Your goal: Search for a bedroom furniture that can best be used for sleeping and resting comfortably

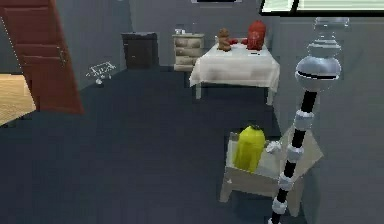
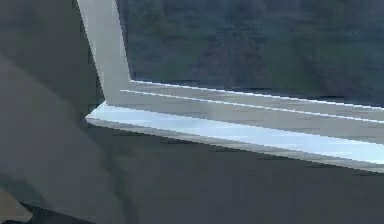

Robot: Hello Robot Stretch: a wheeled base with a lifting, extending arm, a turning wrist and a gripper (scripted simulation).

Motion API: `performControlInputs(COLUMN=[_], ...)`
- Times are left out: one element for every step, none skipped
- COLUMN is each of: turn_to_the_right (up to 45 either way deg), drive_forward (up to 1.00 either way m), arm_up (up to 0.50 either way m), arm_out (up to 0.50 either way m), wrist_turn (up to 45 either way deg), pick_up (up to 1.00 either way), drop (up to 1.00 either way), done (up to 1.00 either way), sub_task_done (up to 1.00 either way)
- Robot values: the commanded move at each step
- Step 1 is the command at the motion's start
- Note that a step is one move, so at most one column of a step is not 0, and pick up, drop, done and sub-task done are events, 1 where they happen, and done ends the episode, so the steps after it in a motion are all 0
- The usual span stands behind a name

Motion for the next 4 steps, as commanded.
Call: performControlInputs(turn_to_the_right=[0.0,-3.0,0.0,0.0], drive_forward=[1.0,0.0,1.0,0.15], arm_up=[0.0,0.0,0.0,0.0], arm_out=[0.0,0.0,0.0,0.0], wrist_turn=[0.0,0.0,0.0,0.0], pick_up=[0.0,0.0,0.0,0.0], drop=[0.0,0.0,0.0,0.0], done=[0.0,0.0,0.0,0.0], sub_task_done=[0.0,0.0,0.0,0.0])
